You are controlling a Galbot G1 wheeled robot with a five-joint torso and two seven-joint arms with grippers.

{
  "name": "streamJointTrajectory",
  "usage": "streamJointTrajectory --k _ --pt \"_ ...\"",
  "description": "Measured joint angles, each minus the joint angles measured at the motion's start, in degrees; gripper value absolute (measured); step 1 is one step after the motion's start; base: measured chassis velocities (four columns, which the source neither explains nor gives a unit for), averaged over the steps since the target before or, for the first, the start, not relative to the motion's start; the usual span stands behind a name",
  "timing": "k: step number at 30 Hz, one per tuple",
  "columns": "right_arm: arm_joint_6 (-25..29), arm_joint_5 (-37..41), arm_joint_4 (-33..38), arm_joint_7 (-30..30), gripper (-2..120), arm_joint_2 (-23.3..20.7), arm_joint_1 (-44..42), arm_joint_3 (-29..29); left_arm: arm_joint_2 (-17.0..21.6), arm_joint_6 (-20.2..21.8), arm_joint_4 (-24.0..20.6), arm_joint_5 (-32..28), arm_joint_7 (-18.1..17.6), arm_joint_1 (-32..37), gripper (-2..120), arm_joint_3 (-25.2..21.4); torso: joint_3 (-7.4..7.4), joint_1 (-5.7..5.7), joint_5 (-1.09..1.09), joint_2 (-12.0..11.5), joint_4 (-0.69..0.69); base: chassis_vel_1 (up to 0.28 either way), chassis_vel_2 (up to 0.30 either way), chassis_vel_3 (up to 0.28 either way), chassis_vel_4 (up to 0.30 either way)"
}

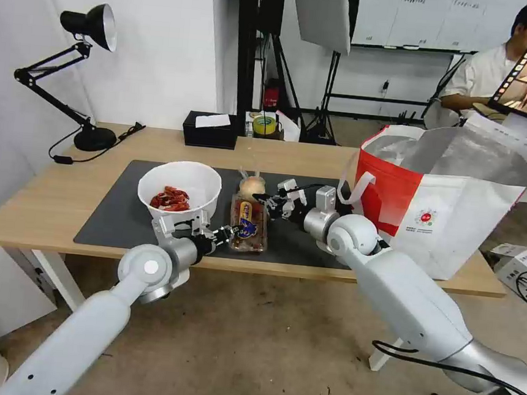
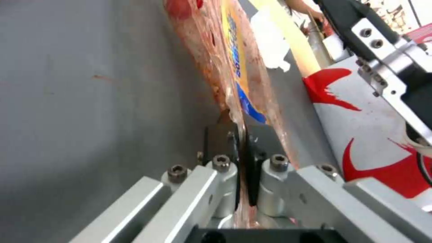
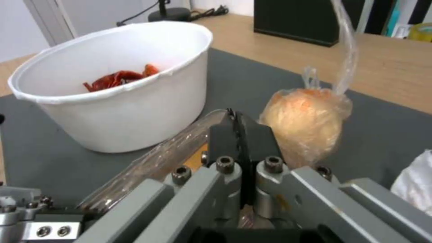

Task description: Pick up the trash from the table and place it into the takeout bag.

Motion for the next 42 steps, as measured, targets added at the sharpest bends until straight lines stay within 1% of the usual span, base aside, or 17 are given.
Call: streamJointTrajectory --k 5,12,17,22,23,24,27,28,30,32,33,35,36,38,39,41,42 --pt "1.82 0.35 0.95 1.06 0 -0.67 -1.02 1.10 0.25 0.00 -0.53 -0.76 -0.09 0.32 0 -0.21 0.00 0.00 0.00 0.00 0.00 0.000 0.000 0.000 0.000" --pt "6.92 0.76 5.02 4.53 0 -2.30 -5.20 3.66 0.43 -0.45 -1.55 -1.59 -0.15 0.61 0 -0.90 0.00 0.00 0.01 0.00 0.00 0.000 0.000 0.000 0.000" --pt "9.76 0.66 10.07 9.23 0 -4.31 -9.93 6.41 0.57 -0.89 -2.93 -1.83 -0.15 1.28 0 -1.44 0.00 0.00 0.01 0.01 0.00 0.000 0.000 0.000 0.000" --pt "10.23 -0.28 16.45 12.17 0 -7.26 -16.19 9.87 0.76 -1.46 -4.14 -1.98 -0.15 1.83 0 -2.07 0.00 0.00 0.01 0.01 0.01 0.000 0.000 0.000 0.000" --pt "10.26 -0.57 17.99 12.50 3 -7.81 -17.85 10.93 0.80 -1.61 -4.47 -1.99 -0.18 1.94 0 -2.24 0.00 0.00 0.00 0.01 0.00 0.000 0.000 0.000 0.000" --pt "10.26 -0.57 17.99 12.50 3 -7.81 -17.85 10.93 0.80 -1.61 -4.47 -1.99 -0.18 1.94 0 -2.24 0.00 0.00 0.00 0.01 0.00 0.000 0.000 0.000 0.000" --pt "10.38 -1.63 25.35 13.33 20 -10.49 -27.02 17.88 1.25 -2.02 -6.03 -2.44 -0.27 2.41 0 -2.89 0.00 0.00 0.01 0.01 0.00 0.000 0.000 0.000 0.000" --pt "10.38 -1.63 25.35 13.33 20 -10.49 -27.02 17.88 1.25 -2.02 -6.03 -2.44 -0.27 2.41 0 -2.89 0.00 0.00 0.01 0.01 0.00 0.000 0.000 0.000 0.000" --pt "11.23 -2.82 29.31 13.32 30 -12.05 -32.80 21.53 1.63 -2.11 -6.66 -2.83 -0.28 2.44 0 -3.10 -0.01 -0.01 0.01 0.01 -0.02 0.000 0.000 0.000 0.000" --pt "13.01 -4.51 32.35 13.30 40 -13.38 -36.98 23.95 1.74 -2.16 -6.96 -2.91 -0.20 1.93 0 -3.45 -0.01 -0.01 -0.01 0.02 -0.01 0.000 0.000 0.000 0.000" --pt "13.01 -4.51 32.35 13.30 40 -13.38 -36.98 23.95 1.74 -2.16 -6.96 -2.91 -0.20 1.93 0 -3.45 -0.01 -0.01 -0.01 0.02 -0.01 0.000 0.000 0.000 0.000" --pt "14.94 -6.35 34.26 13.30 49 -13.61 -41.05 26.18 1.74 -2.27 -7.12 -2.98 -0.18 1.30 0 -3.43 0.00 0.00 0.01 0.01 0.00 0.000 0.000 0.000 0.000" --pt "14.94 -6.35 34.26 13.30 49 -13.61 -41.05 26.18 1.74 -2.27 -7.12 -2.98 -0.18 1.30 0 -3.43 0.00 0.00 0.01 0.01 0.00 0.000 0.000 0.000 0.000" --pt "15.73 -7.09 36.40 13.28 61 -13.62 -45.22 28.81 1.83 -2.35 -7.73 -3.47 -0.17 0.53 0 -3.39 0.00 -0.01 -0.01 0.01 0.00 0.000 0.000 0.000 0.000" --pt "15.73 -7.09 36.40 13.28 61 -13.62 -45.22 28.81 1.83 -2.35 -7.73 -3.47 -0.17 0.53 0 -3.39 0.00 -0.01 -0.01 0.01 0.00 0.000 0.000 0.000 0.000" --pt "16.41 -7.42 37.47 12.90 70 -13.54 -48.85 31.50 2.29 -2.46 -8.35 -4.41 -0.21 -0.61 0 -3.33 0.00 -0.01 0.01 0.01 -0.01 0.000 0.000 0.000 0.000" --pt "16.41 -7.42 37.47 12.90 70 -13.54 -48.85 31.50 2.29 -2.46 -8.35 -4.41 -0.21 -0.61 0 -3.33 0.00 -0.01 0.01 0.01 -0.01 0.000 0.000 0.000 0.000"
